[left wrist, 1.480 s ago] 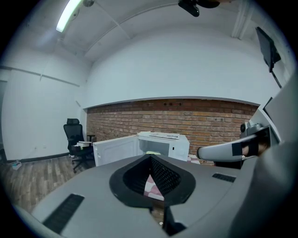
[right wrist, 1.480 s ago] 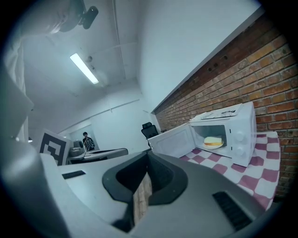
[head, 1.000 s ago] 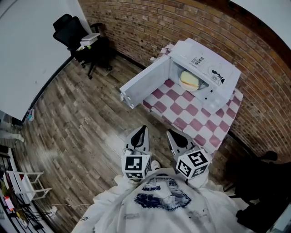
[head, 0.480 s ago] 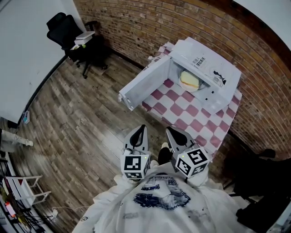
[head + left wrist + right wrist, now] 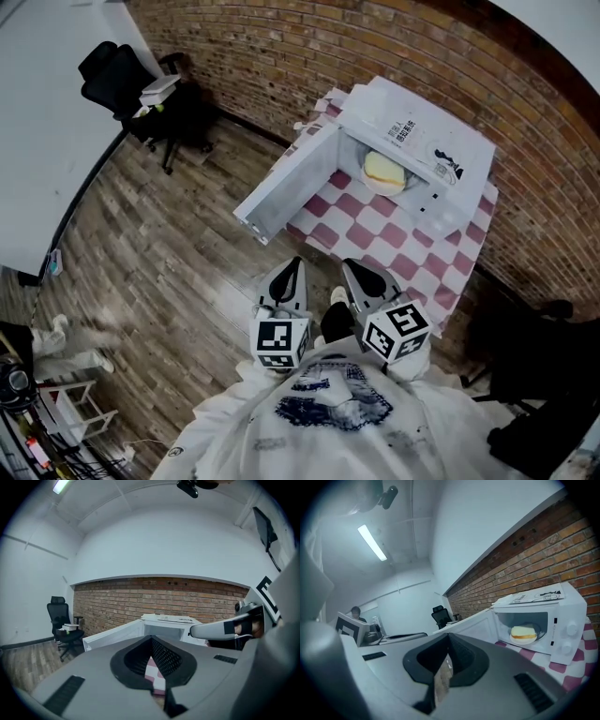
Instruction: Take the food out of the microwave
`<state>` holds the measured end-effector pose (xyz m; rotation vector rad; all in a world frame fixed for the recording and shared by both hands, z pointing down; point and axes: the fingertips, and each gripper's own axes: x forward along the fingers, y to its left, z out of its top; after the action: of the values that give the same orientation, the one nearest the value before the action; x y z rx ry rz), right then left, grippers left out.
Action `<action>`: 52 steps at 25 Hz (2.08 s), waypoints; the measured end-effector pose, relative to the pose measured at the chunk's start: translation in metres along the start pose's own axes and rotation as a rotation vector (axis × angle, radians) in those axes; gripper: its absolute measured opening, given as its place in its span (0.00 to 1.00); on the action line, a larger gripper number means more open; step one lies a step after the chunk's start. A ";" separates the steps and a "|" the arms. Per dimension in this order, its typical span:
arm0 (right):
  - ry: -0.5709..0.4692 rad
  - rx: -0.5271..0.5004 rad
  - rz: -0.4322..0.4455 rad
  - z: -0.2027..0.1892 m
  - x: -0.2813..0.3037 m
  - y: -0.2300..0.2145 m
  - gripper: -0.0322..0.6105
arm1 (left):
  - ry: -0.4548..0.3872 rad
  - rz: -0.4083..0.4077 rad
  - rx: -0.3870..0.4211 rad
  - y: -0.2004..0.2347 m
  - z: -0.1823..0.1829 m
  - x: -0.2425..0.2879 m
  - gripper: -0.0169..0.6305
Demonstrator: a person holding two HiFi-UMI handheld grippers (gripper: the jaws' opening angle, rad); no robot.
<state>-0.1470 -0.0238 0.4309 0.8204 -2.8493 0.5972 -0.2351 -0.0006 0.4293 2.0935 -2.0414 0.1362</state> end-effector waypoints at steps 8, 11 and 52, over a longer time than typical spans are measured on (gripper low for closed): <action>-0.029 0.033 -0.031 0.021 0.028 -0.043 0.07 | 0.020 -0.057 0.030 -0.002 0.010 0.059 0.04; -0.043 0.043 -0.048 0.031 0.037 -0.064 0.07 | 0.033 -0.080 0.030 -0.005 0.012 0.085 0.04; -0.022 0.154 -0.175 0.037 0.072 -0.246 0.07 | 0.101 -0.230 0.091 -0.064 0.017 0.274 0.04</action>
<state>-0.0770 -0.2647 0.4956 1.0932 -2.7384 0.7949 -0.1631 -0.2708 0.4656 2.3068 -1.7543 0.2965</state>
